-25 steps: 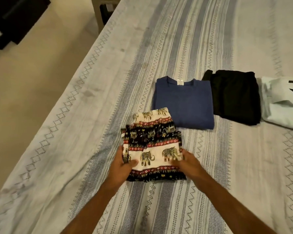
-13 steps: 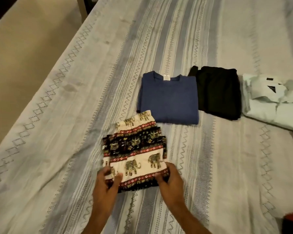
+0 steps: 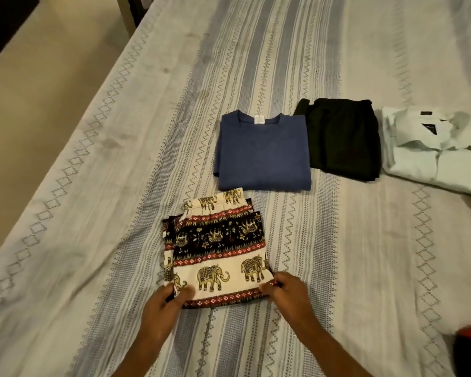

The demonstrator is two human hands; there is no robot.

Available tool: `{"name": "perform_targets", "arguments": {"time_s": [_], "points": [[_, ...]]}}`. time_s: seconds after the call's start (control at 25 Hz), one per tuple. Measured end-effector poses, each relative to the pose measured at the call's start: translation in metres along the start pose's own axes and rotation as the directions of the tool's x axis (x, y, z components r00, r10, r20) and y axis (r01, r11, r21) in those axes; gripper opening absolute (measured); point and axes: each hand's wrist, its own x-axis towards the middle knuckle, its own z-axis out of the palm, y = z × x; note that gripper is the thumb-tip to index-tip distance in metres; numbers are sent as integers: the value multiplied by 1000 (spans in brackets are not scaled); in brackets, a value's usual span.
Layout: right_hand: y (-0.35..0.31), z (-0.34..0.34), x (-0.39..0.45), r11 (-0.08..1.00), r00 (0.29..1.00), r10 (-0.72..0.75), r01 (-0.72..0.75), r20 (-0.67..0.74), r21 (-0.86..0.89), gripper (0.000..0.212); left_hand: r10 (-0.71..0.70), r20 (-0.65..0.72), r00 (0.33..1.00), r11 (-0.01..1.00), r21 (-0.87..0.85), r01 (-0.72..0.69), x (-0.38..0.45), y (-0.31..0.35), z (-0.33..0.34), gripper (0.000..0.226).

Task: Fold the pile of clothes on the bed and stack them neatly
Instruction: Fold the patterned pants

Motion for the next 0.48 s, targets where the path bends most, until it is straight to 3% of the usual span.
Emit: {"name": "perform_targets", "arguments": {"time_s": [0.08,0.2,0.32,0.48], "points": [[-5,3,-2,1000,1000,-30,30,9,-8,20,-1,-12,1000,1000,19,1,-6,5,0,78],[-27,9,2,995,998,-66,67,-12,72,45,5,-97,995,994,-112,-15,4,21,0,82],[-57,12,16,991,999,-47,44,25,126,46,4,-51,999,996,-91,-8,25,40,8,113],[-77,21,36,994,982,-27,7,189,108,39,55,11,998,997,-56,-54,30,72,39,102]]}}
